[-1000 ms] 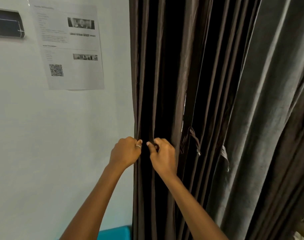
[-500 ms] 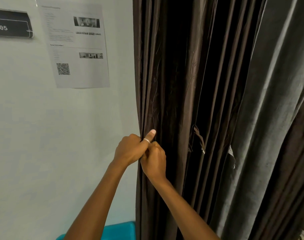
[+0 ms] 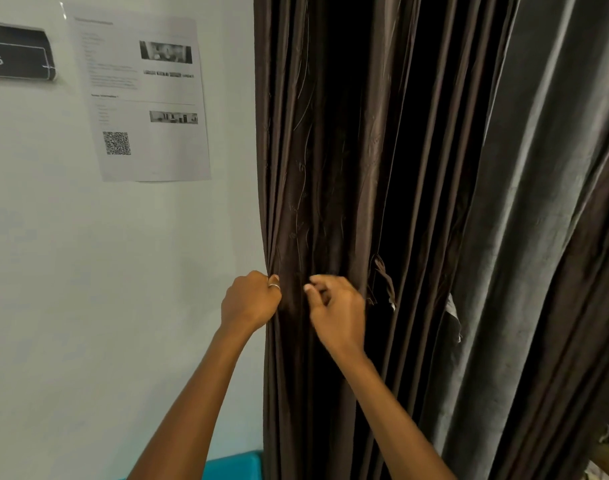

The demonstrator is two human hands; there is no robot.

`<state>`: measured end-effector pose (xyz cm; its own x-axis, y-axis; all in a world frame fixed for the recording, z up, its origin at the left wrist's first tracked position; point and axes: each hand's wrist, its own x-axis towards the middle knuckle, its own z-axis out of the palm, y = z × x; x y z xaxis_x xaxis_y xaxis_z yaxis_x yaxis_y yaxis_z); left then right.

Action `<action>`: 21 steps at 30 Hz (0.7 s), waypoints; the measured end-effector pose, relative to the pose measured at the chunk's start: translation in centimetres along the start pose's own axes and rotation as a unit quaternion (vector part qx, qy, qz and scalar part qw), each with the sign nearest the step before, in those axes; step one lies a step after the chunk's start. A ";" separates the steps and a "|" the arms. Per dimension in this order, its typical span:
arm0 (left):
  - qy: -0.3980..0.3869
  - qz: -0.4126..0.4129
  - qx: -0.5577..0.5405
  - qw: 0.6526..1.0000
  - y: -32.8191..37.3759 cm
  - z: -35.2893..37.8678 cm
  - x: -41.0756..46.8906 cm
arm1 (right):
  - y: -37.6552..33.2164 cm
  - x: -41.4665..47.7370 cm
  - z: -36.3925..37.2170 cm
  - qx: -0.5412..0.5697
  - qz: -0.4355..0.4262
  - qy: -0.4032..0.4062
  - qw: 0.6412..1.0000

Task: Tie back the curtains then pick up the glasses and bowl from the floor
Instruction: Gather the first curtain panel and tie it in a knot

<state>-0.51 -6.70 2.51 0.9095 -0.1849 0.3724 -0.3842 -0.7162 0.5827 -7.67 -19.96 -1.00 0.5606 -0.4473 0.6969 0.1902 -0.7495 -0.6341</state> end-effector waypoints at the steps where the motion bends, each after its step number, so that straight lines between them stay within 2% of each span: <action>1: -0.002 0.004 -0.002 1.000 -0.3 -0.1 0.1 | 0.1 0.1 -1.0 -0.015 0.023 0.074 0.997; 2: -0.003 0.008 -0.004 1.000 -0.5 -0.1 0.2 | 0.4 0.4 -1.9 -0.023 0.047 0.132 0.990; 4: -0.004 0.018 -0.010 1.000 -0.9 -0.2 0.5 | 1.4 1.1 -3.0 -0.035 0.087 0.168 0.981; 7: -0.012 0.023 -0.016 1.000 -1.2 -0.2 0.7 | 2.9 2.6 -3.6 -0.034 0.125 0.095 0.987; 10: -0.016 0.026 -0.023 0.999 -1.5 -0.4 0.9 | 4.2 4.4 -4.4 -0.024 0.127 0.029 0.991; 13: -0.010 0.022 -0.029 0.999 -2.4 -1.0 1.1 | 5.7 5.9 -6.0 -0.068 0.118 0.025 0.990; 21: -0.030 0.033 -0.035 0.998 -4.1 -2.3 1.5 | 7.7 7.4 -7.9 -0.080 0.102 -0.006 0.992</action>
<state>2.06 -2.46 2.31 0.8887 -0.2720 0.3692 -0.4523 -0.6521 0.6084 -8.44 -32.91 1.95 0.5840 -0.5925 0.5549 -0.0573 -0.7119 -0.6999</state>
